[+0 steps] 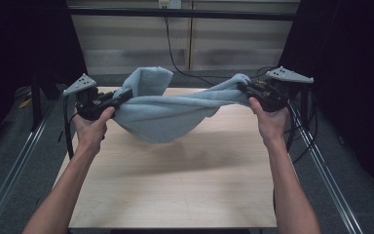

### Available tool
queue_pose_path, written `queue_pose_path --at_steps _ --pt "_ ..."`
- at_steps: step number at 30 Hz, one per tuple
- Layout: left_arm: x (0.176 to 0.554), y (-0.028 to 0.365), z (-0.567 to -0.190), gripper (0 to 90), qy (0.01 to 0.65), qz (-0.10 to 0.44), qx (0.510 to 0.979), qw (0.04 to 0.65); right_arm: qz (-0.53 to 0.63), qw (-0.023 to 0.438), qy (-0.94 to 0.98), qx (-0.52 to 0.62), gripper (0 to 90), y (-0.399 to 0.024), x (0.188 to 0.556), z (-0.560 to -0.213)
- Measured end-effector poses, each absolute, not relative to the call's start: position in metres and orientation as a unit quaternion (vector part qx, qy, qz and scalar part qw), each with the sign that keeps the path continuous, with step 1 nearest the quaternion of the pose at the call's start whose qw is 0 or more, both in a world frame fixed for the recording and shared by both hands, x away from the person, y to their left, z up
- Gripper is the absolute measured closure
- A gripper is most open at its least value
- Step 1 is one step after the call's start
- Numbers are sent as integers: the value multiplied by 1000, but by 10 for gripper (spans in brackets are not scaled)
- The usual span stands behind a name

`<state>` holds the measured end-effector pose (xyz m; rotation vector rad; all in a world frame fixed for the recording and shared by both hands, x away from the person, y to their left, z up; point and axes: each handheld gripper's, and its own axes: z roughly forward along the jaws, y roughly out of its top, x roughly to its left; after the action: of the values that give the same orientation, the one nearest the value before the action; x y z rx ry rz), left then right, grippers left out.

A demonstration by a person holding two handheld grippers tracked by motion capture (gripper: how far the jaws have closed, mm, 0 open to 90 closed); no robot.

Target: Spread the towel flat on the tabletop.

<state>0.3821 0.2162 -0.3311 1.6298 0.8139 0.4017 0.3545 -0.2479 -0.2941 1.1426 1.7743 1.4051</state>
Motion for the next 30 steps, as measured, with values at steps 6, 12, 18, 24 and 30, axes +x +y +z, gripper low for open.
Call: queue_pose_path --at_steps 6,12,18,24,30 --pt "363 222 -406 715 386 117 724 559 492 255 706 440 807 -246 336 -354" --pt "332 225 -448 686 387 78 754 525 465 194 734 455 804 -246 305 -421" --pt "301 228 -467 629 380 48 770 510 435 154 762 455 755 -245 269 -456" --pt "295 233 -453 515 366 40 764 530 430 138 770 451 568 -249 246 -454" --pt "317 228 -440 487 362 52 754 546 454 129 762 443 512 -248 263 -449"
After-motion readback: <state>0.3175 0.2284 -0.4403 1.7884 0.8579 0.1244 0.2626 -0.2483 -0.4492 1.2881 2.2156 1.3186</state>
